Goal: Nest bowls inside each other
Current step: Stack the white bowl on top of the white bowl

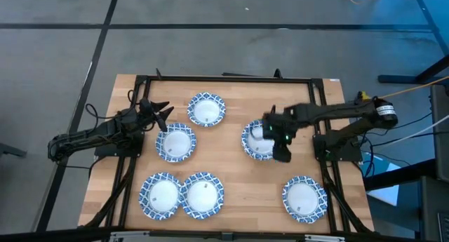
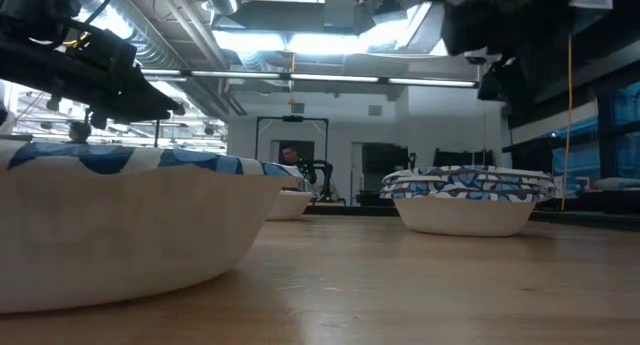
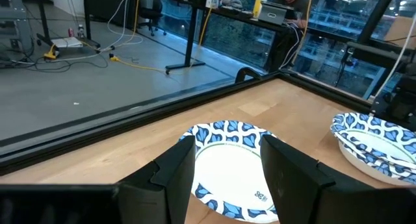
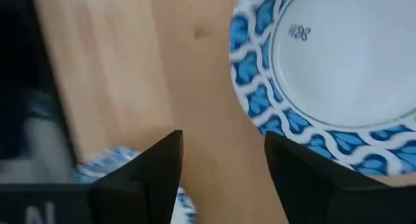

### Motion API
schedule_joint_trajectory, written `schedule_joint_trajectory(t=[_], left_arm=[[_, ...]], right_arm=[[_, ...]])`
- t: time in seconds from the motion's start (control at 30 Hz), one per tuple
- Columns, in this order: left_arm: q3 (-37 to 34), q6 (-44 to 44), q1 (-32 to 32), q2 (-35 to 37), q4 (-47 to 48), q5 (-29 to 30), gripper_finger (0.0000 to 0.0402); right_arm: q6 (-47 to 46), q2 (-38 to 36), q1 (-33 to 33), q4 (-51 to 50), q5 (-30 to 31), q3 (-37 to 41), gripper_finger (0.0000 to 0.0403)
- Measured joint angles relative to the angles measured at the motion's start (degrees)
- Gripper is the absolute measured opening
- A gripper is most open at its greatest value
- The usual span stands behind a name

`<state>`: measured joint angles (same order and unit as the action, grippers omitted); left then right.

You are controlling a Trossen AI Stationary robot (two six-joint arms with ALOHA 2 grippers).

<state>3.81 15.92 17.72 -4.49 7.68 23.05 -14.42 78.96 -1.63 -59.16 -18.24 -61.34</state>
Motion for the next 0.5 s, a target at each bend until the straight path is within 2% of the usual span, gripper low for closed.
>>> schedule_joint_trajectory(t=[0.1,0.2,0.5], left_arm=[[0.0,0.0,0.0,0.0,0.0,0.0,0.0169],[0.0,0.0,0.0,0.0,0.0,0.0,0.0169],[0.0,0.5,0.0,0.0,0.0,0.0,0.0169]], right_arm=[[2.6,0.0,-6.6,-2.6,8.9,0.0,0.0218],[1.9,0.0,-12.0,-4.0,13.8,0.0,0.0218],[-10.6,0.0,-22.9,-6.6,14.1,2.1,0.0218]])
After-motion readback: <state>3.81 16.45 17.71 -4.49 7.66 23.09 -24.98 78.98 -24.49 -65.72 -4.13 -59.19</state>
